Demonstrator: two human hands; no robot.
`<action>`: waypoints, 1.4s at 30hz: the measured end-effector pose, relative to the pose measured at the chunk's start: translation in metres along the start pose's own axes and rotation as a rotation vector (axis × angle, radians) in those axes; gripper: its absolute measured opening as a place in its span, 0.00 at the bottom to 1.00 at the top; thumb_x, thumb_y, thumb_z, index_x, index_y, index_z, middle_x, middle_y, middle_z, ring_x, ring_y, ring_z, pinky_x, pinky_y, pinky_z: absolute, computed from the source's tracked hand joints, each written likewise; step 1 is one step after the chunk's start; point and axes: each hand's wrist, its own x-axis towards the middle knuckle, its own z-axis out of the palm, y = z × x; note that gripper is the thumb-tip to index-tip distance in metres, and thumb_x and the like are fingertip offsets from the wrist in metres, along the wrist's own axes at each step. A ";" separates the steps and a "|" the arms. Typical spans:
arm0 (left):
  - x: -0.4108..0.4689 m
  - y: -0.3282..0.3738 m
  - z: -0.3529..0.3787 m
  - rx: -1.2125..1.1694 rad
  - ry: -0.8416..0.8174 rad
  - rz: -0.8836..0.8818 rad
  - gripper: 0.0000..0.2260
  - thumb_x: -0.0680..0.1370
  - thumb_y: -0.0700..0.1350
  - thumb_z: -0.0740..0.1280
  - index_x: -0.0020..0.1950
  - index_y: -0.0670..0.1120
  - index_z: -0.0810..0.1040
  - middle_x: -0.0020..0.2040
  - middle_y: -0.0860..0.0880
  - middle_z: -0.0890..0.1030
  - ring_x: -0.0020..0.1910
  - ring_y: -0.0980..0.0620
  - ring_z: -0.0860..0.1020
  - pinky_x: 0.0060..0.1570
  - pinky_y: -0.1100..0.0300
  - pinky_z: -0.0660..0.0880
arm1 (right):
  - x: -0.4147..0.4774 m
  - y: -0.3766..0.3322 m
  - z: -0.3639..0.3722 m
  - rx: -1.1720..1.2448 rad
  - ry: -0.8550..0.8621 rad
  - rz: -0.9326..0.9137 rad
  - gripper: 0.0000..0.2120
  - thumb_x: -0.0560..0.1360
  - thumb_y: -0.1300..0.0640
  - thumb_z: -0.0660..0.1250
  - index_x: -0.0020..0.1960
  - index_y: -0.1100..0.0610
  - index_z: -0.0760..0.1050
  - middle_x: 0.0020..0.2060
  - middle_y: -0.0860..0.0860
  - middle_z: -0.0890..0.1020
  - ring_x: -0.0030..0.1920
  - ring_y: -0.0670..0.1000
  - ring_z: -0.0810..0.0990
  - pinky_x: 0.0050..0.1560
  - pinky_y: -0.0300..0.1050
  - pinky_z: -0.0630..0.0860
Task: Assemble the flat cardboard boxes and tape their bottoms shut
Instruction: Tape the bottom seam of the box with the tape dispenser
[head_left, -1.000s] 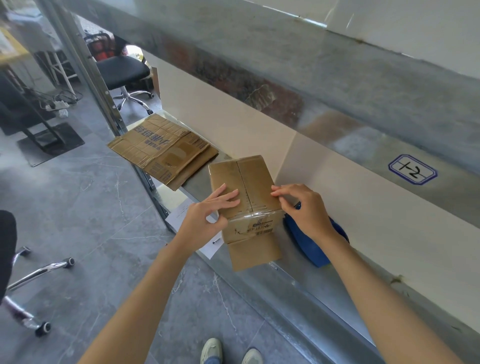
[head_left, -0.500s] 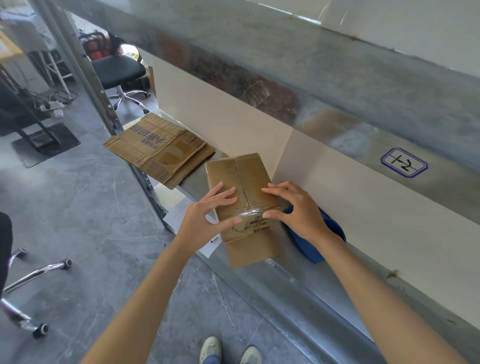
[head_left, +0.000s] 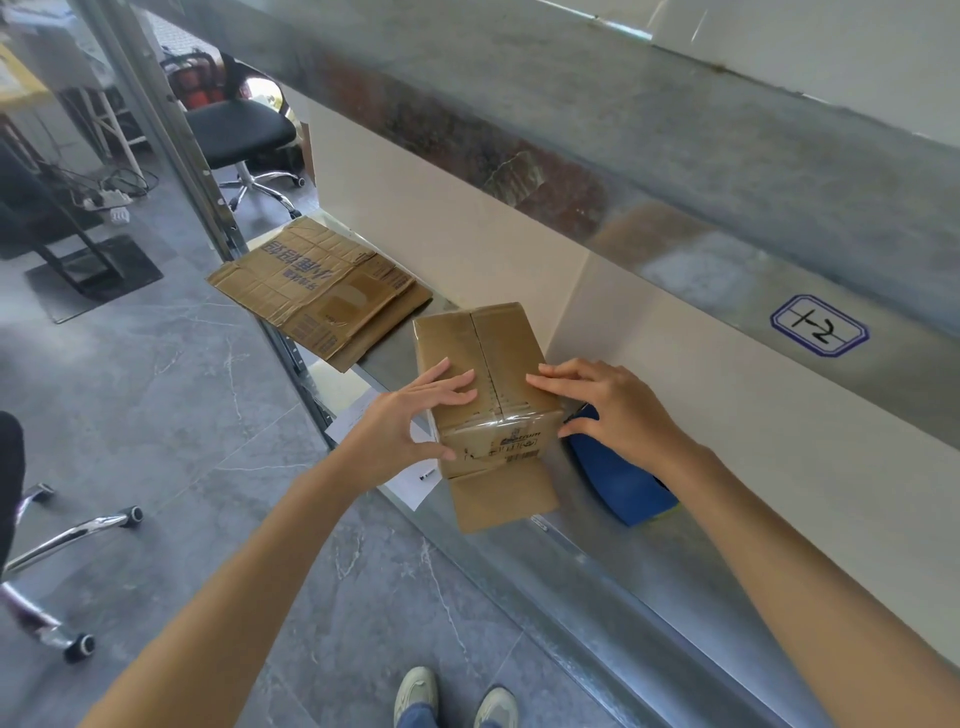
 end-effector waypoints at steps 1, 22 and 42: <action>0.000 0.001 0.000 -0.009 0.008 -0.005 0.32 0.68 0.42 0.79 0.70 0.55 0.73 0.72 0.63 0.69 0.77 0.64 0.55 0.75 0.45 0.62 | 0.002 -0.001 -0.001 0.002 0.011 -0.006 0.35 0.66 0.60 0.79 0.71 0.46 0.73 0.65 0.45 0.78 0.62 0.48 0.75 0.65 0.50 0.70; -0.003 0.001 0.028 0.124 0.310 0.059 0.22 0.70 0.49 0.78 0.62 0.55 0.79 0.68 0.65 0.73 0.75 0.64 0.60 0.63 0.77 0.61 | 0.009 -0.025 0.029 0.108 0.171 0.056 0.27 0.66 0.42 0.76 0.56 0.60 0.78 0.69 0.50 0.75 0.67 0.51 0.74 0.62 0.42 0.69; 0.002 0.006 0.045 -0.045 0.469 -0.021 0.08 0.75 0.47 0.74 0.54 0.51 0.83 0.62 0.64 0.79 0.73 0.65 0.65 0.62 0.62 0.72 | 0.015 -0.036 0.041 0.206 0.233 0.213 0.24 0.69 0.35 0.68 0.53 0.53 0.72 0.65 0.43 0.74 0.63 0.40 0.68 0.52 0.37 0.69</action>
